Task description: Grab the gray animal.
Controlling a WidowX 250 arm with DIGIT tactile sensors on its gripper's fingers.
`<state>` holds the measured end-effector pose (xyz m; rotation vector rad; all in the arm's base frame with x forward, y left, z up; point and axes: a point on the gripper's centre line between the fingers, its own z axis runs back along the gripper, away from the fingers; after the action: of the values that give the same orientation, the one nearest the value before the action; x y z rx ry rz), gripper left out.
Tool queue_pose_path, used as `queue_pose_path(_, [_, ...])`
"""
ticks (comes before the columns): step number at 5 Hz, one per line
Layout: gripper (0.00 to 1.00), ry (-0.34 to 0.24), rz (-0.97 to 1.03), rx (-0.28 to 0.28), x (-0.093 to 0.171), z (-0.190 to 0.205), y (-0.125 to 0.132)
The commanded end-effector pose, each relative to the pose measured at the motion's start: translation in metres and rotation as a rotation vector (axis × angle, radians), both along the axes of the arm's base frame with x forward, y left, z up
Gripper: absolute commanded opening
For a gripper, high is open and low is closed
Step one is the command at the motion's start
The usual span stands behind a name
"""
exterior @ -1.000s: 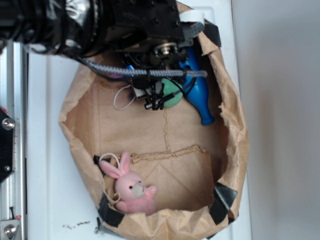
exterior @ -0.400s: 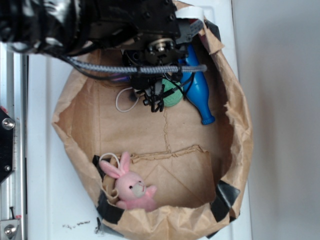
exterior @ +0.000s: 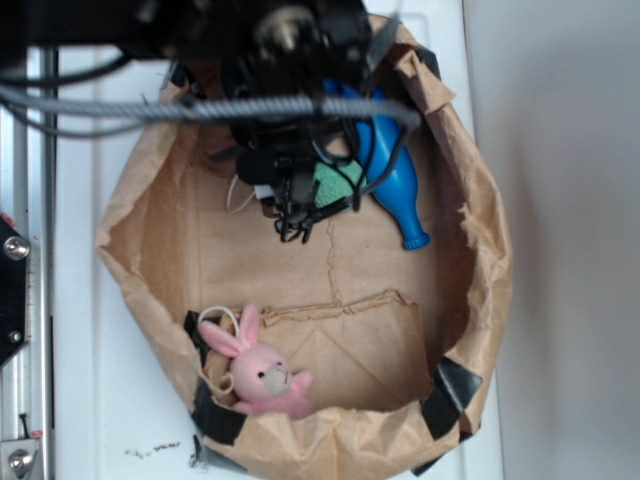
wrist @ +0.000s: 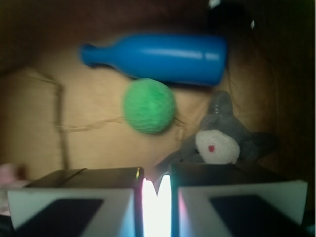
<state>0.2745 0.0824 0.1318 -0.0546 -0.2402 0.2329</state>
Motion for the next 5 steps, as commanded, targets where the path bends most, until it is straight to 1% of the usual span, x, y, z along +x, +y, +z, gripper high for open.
queue_pose_path(1, [0.00,-0.123,-0.023,-0.049,0.001,0.062,0.001])
queue_pose_path(2, [0.00,-0.116,-0.029,-0.052,0.003,0.072,0.000])
queue_pose_path(3, [1.00,-0.096,-0.028,-0.029,0.002,0.058,0.003])
queue_pose_path(4, [1.00,-0.086,-0.039,0.010,0.006,0.030,0.003])
queue_pose_path(5, [1.00,-0.057,-0.040,0.041,0.011,0.005,0.003])
